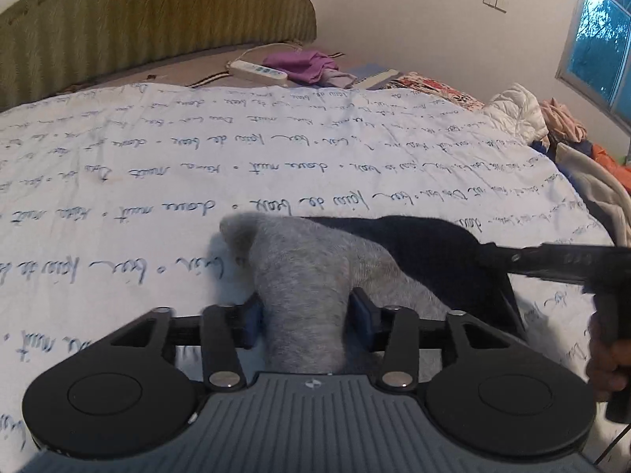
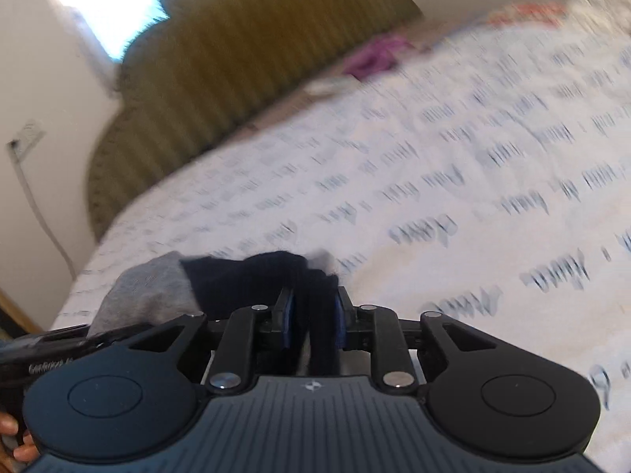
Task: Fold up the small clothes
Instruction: 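Lay the edge down and open both grippers to release it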
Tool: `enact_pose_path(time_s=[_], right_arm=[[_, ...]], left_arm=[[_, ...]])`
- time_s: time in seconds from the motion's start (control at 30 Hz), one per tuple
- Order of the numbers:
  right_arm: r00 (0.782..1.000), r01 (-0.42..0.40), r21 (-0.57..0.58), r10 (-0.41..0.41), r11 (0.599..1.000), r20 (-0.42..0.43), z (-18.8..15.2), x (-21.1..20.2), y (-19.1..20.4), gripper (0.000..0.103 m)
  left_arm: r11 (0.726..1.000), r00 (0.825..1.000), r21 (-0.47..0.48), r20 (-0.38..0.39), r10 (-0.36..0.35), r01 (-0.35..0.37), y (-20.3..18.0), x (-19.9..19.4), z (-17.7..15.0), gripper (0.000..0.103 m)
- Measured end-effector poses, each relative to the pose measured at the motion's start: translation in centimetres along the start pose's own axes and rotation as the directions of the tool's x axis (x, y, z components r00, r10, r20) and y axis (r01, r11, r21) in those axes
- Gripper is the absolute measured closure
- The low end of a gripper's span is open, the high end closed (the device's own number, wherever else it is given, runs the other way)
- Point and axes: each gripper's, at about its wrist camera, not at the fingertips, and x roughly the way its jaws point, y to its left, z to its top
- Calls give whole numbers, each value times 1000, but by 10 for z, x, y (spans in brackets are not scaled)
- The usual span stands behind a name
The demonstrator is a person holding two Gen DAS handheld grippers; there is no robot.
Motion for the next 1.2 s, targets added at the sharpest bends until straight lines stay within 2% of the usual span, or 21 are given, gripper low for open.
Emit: enact_pose_path(time_s=[0.03, 0.1, 0.2, 0.37, 0.4, 0.43, 0.47, 0.5, 0.53, 0.57, 0.6, 0.73, 0.8, 0.87, 0.93, 0.97, 1.0, 1.03, 1.07, 1.2], right_arm=[[1000, -9, 15, 9, 1000, 6, -2, -7, -3, 80], [999, -31, 13, 31, 999, 23, -10, -29, -4, 80], [997, -72, 12, 72, 997, 8, -28, -61, -3, 78], [977, -206, 16, 207, 978, -61, -68, -103, 4, 60], [971, -225, 10, 226, 974, -77, -77, -108, 7, 57], [967, -238, 8, 237, 971, -92, -84, -110, 9, 57], [965, -243, 8, 242, 970, -105, -90, -109, 12, 57], [964, -242, 5, 241, 970, -114, -95, -107, 16, 58], [965, -232, 0, 230, 973, -125, -100, -105, 18, 73], [968, -214, -5, 211, 977, -136, -104, -101, 20, 87], [971, -194, -12, 191, 981, -146, -107, -98, 22, 96], [970, -187, -31, 179, 982, -166, -120, -105, 29, 97], [970, -166, -71, 150, 984, -193, -125, -106, 31, 96], [976, -134, -61, 121, 989, -183, -124, -103, 29, 94], [986, -111, -43, 104, 993, -131, -118, -112, 31, 89], [992, -88, -74, 81, 993, -93, -116, -118, 36, 84], [997, -51, -111, 44, 993, -64, -115, -123, 42, 62], [999, -12, -145, 5, 989, -44, -114, -124, 47, 35], [999, 15, -165, -21, 986, -33, -115, -122, 50, 28], [988, 118, -255, -139, 960, -66, -131, -103, 61, 28]], left_arm=[[1000, 1000, 9, 14, 12, -12, 0, -10, -6, 31], [999, 999, 22, 27, 27, -27, -1, -29, -18, 24], [999, 1000, 23, 4, -30, 30, -2, -60, -43, 20], [998, 998, 27, -16, -53, 54, -9, -96, -89, 17], [998, 997, 10, -32, -67, 68, -9, -98, -96, 20], [996, 995, -12, -52, -88, 88, -9, -99, -102, 35], [993, 990, -29, -79, -118, 116, -9, -98, -106, 53], [989, 984, -46, -109, -143, 138, -9, -95, -110, 80], [991, 985, -61, -116, -128, 122, -9, -94, -113, 86], [992, 986, -65, -119, -115, 108, -8, -95, -114, 87], [991, 986, -76, -120, -118, 109, -7, -96, -113, 90], [994, 987, -55, -122, -105, 99, -6, -109, -113, 92], [996, 989, -54, -132, -72, 66, -9, -107, -112, 90], [998, 993, -48, -114, -37, 32, -14, -112, -108, 82], [999, 997, -25, -73, 18, -20, -22, -120, -104, 60], [998, 997, -11, -53, 56, -56, -27, -124, -102, 53], [996, 995, -2, -36, 91, -91, -30, -126, -101, 43], [993, 993, -1, -26, 119, -119, -32, -127, -100, 41], [990, 990, -3, -25, 139, -139, -35, -128, -100, 41], [981, 980, -35, -61, 187, -190, -39, -124, -103, 38]])
